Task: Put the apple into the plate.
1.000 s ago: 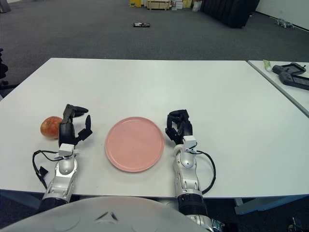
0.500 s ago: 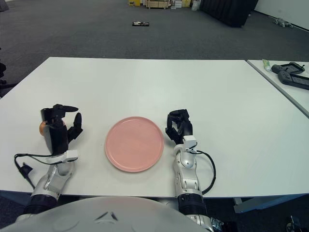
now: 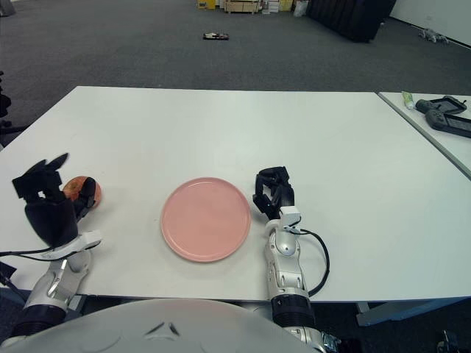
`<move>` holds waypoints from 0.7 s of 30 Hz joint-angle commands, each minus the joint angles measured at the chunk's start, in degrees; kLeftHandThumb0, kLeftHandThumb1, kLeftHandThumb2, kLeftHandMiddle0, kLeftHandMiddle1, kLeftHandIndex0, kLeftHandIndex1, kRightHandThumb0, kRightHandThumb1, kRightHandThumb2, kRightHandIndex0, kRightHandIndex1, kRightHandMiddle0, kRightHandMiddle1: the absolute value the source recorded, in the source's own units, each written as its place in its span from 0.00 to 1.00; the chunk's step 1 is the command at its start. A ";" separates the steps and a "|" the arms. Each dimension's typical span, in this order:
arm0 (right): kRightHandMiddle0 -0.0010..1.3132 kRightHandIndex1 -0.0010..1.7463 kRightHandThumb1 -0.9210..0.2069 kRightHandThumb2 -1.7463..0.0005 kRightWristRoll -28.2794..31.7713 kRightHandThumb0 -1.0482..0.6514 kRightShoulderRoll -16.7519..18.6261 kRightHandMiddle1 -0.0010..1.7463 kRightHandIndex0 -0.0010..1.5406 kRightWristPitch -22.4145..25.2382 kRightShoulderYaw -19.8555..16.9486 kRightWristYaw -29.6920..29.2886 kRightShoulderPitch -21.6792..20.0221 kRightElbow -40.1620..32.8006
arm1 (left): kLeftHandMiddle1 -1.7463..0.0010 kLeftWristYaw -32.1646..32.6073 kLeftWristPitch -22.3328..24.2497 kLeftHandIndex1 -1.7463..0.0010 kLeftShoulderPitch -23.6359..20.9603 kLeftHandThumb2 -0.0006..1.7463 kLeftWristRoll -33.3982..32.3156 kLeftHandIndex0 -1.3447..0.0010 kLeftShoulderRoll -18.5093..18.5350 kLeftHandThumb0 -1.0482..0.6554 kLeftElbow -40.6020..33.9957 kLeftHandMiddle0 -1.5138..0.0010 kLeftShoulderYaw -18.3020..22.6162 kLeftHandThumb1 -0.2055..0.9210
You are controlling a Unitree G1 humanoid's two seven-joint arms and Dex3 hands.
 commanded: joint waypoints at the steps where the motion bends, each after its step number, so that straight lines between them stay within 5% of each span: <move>1: 0.19 0.72 0.09 0.62 0.23 0.41 0.15 1.00 0.32 0.91 -0.13 -0.08 0.74 0.18 | 0.94 -1.44 6.35 0.93 -0.38 0.34 -0.18 1.00 -1.78 0.00 -0.22 1.00 -0.19 1.00; 11: 0.18 0.72 0.06 0.64 -0.10 0.41 -0.28 1.00 0.32 0.88 0.01 0.22 0.85 0.27 | 1.00 -12.52 23.25 1.00 1.93 0.26 -1.68 1.00 -5.15 0.00 -7.07 1.00 -0.34 1.00; 21: 0.18 0.72 0.08 0.63 -0.25 0.41 -0.29 1.00 0.32 1.19 -0.08 -0.21 0.65 0.56 | 1.00 -19.11 31.82 1.00 2.09 0.21 -2.31 1.00 -5.54 0.00 -10.04 1.00 -1.16 1.00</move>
